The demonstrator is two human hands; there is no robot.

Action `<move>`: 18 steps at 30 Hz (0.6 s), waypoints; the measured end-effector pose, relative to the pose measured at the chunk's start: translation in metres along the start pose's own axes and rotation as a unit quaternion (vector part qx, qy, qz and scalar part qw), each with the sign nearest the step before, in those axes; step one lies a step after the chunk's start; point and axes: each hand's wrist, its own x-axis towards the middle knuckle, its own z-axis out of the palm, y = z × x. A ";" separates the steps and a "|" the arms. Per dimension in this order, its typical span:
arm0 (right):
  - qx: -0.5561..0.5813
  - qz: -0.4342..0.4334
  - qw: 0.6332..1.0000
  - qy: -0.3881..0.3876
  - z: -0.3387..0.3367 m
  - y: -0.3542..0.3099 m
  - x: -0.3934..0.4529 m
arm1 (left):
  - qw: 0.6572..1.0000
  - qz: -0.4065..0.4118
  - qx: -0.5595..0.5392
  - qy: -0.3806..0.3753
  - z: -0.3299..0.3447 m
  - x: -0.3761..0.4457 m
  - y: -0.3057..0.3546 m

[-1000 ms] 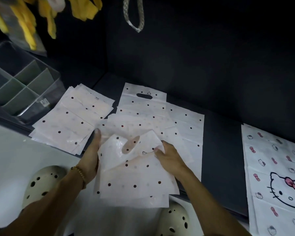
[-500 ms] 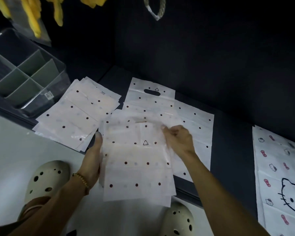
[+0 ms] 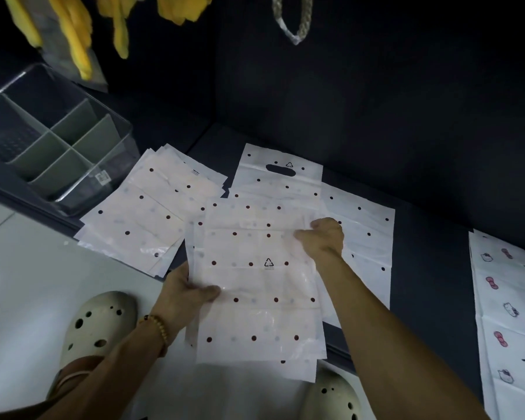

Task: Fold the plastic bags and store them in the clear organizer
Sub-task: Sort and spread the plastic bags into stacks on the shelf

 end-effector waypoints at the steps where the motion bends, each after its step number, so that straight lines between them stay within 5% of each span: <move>1: 0.080 0.016 0.997 0.004 0.001 -0.002 -0.002 | 1.000 0.000 0.008 -0.001 -0.001 0.000 0.000; 3: 0.200 0.063 0.978 0.011 0.001 -0.006 0.000 | 1.000 0.005 0.019 -0.006 -0.002 0.002 -0.001; 7: 0.216 0.081 0.971 -0.063 -0.011 -0.006 0.004 | 1.000 0.000 0.016 -0.017 -0.006 0.005 -0.001; 10: 0.230 0.044 0.972 0.035 -0.029 -0.006 0.009 | 1.000 -0.003 0.014 -0.020 -0.005 0.007 -0.001; 14: 0.403 0.090 0.904 0.112 -0.081 0.001 0.011 | 0.999 -0.034 -0.023 0.009 -0.001 0.009 0.000; 18: 0.512 0.177 0.839 0.053 -0.117 0.027 -0.013 | 0.996 -0.071 -0.052 0.023 0.008 0.009 0.000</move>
